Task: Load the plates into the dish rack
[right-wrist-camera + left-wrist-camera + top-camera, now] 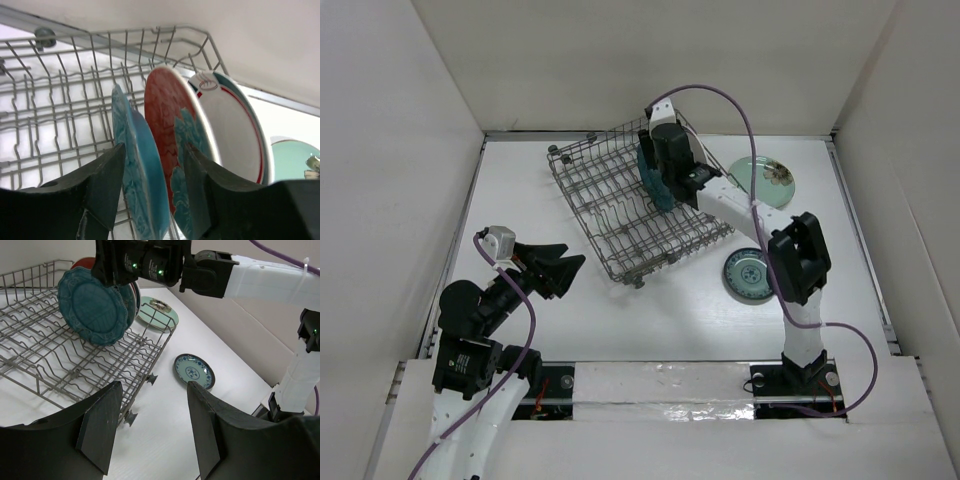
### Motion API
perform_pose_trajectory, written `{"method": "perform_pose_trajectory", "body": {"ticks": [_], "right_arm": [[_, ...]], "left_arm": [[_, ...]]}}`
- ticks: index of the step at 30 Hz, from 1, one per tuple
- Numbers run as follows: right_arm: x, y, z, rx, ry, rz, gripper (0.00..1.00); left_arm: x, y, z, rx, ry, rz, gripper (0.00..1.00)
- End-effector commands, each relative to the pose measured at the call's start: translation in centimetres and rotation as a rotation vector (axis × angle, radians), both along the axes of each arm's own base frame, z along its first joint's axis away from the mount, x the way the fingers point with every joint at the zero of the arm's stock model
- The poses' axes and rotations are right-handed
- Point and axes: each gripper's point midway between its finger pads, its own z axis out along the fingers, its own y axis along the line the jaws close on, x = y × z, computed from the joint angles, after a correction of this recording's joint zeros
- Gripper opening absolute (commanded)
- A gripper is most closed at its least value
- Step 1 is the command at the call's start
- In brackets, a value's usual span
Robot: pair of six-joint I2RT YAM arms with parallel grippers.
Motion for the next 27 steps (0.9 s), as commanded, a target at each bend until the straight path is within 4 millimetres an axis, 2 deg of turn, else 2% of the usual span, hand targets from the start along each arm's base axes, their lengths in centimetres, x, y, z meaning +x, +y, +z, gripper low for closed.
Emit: {"method": "perform_pose_trajectory", "body": {"ticks": [1,2,4,5,6,8,9,10,11,12,13,14,15,17,18,20,21,22,23,24,25,26,27], "right_arm": [[-0.9,-0.6,7.4,0.144,-0.109,0.012,0.57],[-1.3,-0.6,8.6,0.173,-0.122,0.02,0.6],[-1.8,-1.0,9.3,0.199,-0.101,0.06,0.65],[-2.3,-1.3,11.0,0.261,-0.111,0.07,0.67],[-2.8,-1.0,11.7,0.288,-0.108,0.116,0.68],[-2.6,-3.1,12.2,0.372,-0.097,0.107,0.69],[-3.2,-4.6,14.7,0.44,-0.146,0.103,0.59],[-3.0,-6.6,15.5,0.504,-0.177,0.062,0.4],[-2.0,-10.7,12.9,0.578,-0.15,-0.036,0.18],[-2.3,-13.0,14.7,0.656,-0.21,-0.041,0.0],[-2.0,-15.4,13.6,0.704,-0.202,-0.086,0.0],[-1.7,-17.5,10.2,0.779,-0.145,-0.148,0.0],[-0.9,-22.2,9.1,0.817,-0.16,-0.215,0.0],[-0.3,-26.2,5.3,0.916,-0.105,-0.31,0.0],[-0.5,-29.8,2.4,0.938,-0.082,-0.388,0.06],[-0.6,-32.8,-1.0,0.989,-0.051,-0.476,0.24],[-1.1,-34.1,-3.0,0.996,-0.036,-0.517,0.44],[-1.4,-36.2,-4.1,1.004,-0.042,-0.572,0.52],[-1.5,-37.0,-5.7,1.016,-0.02,-0.607,0.57],[-1.6,-37.6,-6.5,1.018,-0.017,-0.625,0.64],[-1.7,-38.1,-7.4,1.017,-0.005,-0.645,0.67],[-1.7,-38.7,-9.3,1.025,0.026,-0.672,0.69],[-1.4,-38.2,-10.0,1.041,0.051,-0.657,0.69]], "left_arm": [[0.3,-0.4,0.1,0.006,-0.021,-0.02,0.51],[0.3,-0.4,0.1,0.007,-0.019,-0.02,0.51],[0.4,-0.4,0.0,0.007,-0.016,-0.02,0.52],[0.4,-0.4,0.0,0.006,-0.014,-0.02,0.51],[0.4,-0.4,0.0,0.007,-0.012,-0.02,0.51],[0.4,-0.4,0.0,0.007,-0.012,-0.02,0.51],[0.4,-0.4,0.0,0.006,-0.014,-0.02,0.51],[0.4,-0.4,0.0,0.006,-0.014,-0.02,0.51],[0.3,-0.4,-0.1,0.007,-0.012,-0.02,0.51],[0.3,-0.4,0.1,0.006,-0.017,-0.02,0.51],[0.3,-0.4,0.0,0.006,-0.017,-0.02,0.51],[0.2,-0.4,0.1,0.005,-0.02,-0.02,0.51],[0.2,-0.4,0.2,0.004,-0.023,-0.02,0.51],[0.1,-0.3,0.2,0.004,-0.026,-0.02,0.52],[0.1,-0.3,0.3,0.003,-0.027,-0.02,0.52],[0.1,-0.3,0.3,0.003,-0.029,-0.02,0.52],[0.1,-0.3,0.2,0.004,-0.026,-0.02,0.52],[0.1,-0.3,0.2,0.002,-0.025,-0.02,0.52],[0.1,-0.3,0.2,0.004,-0.026,-0.02,0.52],[0.1,-0.3,0.2,0.003,-0.023,-0.02,0.52],[0.1,-0.4,0.2,0.004,-0.023,-0.02,0.52],[0.1,-0.4,0.2,0.004,-0.023,-0.02,0.52],[0.2,-0.4,0.1,0.005,-0.02,-0.02,0.52]]}}
